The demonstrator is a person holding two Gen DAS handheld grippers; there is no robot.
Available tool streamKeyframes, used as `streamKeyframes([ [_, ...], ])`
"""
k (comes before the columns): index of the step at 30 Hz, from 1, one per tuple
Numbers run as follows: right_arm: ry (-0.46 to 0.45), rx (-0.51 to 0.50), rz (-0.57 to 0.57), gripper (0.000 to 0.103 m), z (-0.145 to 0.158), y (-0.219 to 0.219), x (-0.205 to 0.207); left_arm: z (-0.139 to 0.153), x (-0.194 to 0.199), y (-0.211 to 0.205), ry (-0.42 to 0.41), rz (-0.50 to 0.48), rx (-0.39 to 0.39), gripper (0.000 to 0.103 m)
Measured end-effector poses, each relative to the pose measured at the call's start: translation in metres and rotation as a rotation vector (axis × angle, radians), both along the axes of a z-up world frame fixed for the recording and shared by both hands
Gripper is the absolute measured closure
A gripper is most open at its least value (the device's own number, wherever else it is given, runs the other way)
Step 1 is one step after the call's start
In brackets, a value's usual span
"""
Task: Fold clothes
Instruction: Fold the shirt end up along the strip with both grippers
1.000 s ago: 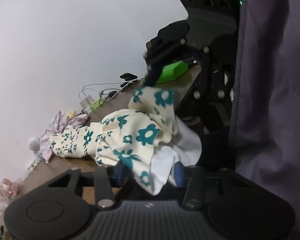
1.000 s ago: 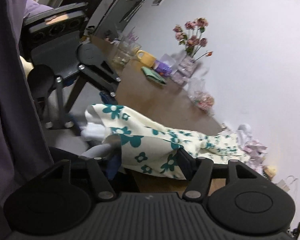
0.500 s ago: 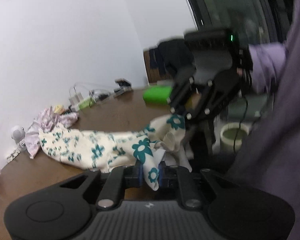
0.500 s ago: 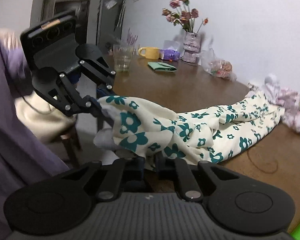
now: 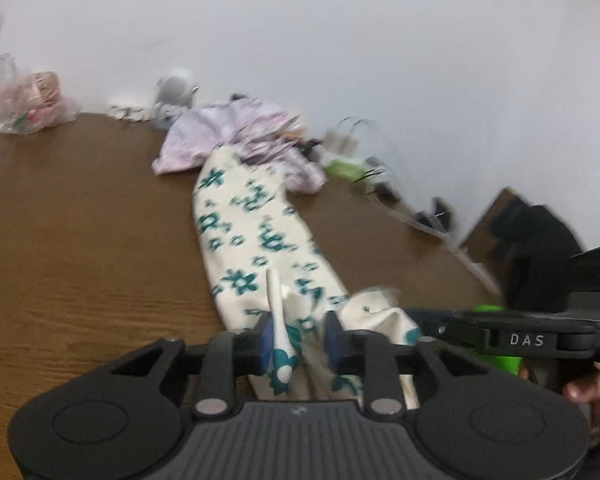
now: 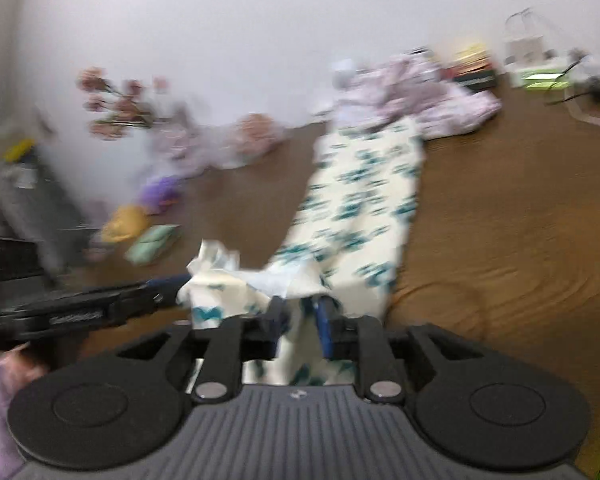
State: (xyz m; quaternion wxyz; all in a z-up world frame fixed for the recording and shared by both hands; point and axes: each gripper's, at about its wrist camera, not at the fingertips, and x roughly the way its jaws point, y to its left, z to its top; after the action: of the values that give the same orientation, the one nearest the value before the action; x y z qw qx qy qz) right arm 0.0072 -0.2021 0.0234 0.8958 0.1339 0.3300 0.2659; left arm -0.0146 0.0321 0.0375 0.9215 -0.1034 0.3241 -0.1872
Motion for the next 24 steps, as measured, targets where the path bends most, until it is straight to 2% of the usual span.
streamKeyframes([
  [1,-0.014,-0.028,-0.035,0.062,-0.002,0.005,0.002,-0.003,0.002,-0.002,0.002,0.023,0.022,0.063],
  [3,-0.062,-0.064,-0.099,0.062,-0.002,0.009,-0.006,-0.005,-0.001,0.002,-0.022,0.057,0.040,0.059],
  [6,-0.179,-0.060,-0.160,0.059,0.008,0.005,-0.040,-0.005,-0.023,0.015,-0.074,0.047,0.062,0.059],
  [7,-0.215,-0.053,-0.143,0.058,0.011,0.003,-0.052,-0.004,-0.033,0.019,-0.079,0.042,0.073,0.058],
  [8,-0.239,-0.049,-0.107,0.053,0.012,0.002,-0.064,-0.004,-0.042,0.022,-0.083,0.041,0.080,0.053],
  [9,-0.246,-0.051,-0.067,0.051,0.011,0.001,-0.076,-0.004,-0.051,0.026,-0.087,0.041,0.087,0.046],
  [11,-0.246,-0.060,-0.014,0.048,0.007,-0.002,-0.094,0.002,-0.071,0.030,-0.106,0.069,0.093,0.040],
  [12,-0.247,-0.068,-0.012,0.046,0.005,-0.003,-0.099,0.004,-0.076,0.032,-0.109,0.094,0.076,0.034],
  [14,-0.248,-0.077,-0.014,0.042,0.000,-0.006,-0.107,0.009,-0.087,0.035,-0.114,0.144,0.044,0.029],
  [17,-0.241,-0.080,-0.030,0.042,-0.005,-0.006,-0.101,0.024,-0.097,0.027,-0.118,0.198,0.079,0.030],
  [19,-0.267,-0.083,-0.034,0.042,-0.002,-0.003,-0.102,0.037,-0.107,0.019,-0.186,0.190,0.066,0.030],
  [21,-0.325,-0.079,-0.021,0.047,0.002,0.005,-0.109,0.044,-0.109,0.008,-0.253,0.135,0.048,0.033],
  [22,-0.331,-0.081,-0.018,0.057,0.002,0.008,-0.106,0.041,-0.099,0.002,-0.233,0.116,0.058,0.037],
  [23,-0.324,-0.085,-0.015,0.066,0.000,0.011,-0.101,0.037,-0.090,-0.004,-0.212,0.097,0.068,0.050],
  [24,-0.318,-0.088,-0.012,0.069,-0.001,0.014,-0.097,0.034,-0.081,-0.009,-0.191,0.078,0.078,0.061],
])
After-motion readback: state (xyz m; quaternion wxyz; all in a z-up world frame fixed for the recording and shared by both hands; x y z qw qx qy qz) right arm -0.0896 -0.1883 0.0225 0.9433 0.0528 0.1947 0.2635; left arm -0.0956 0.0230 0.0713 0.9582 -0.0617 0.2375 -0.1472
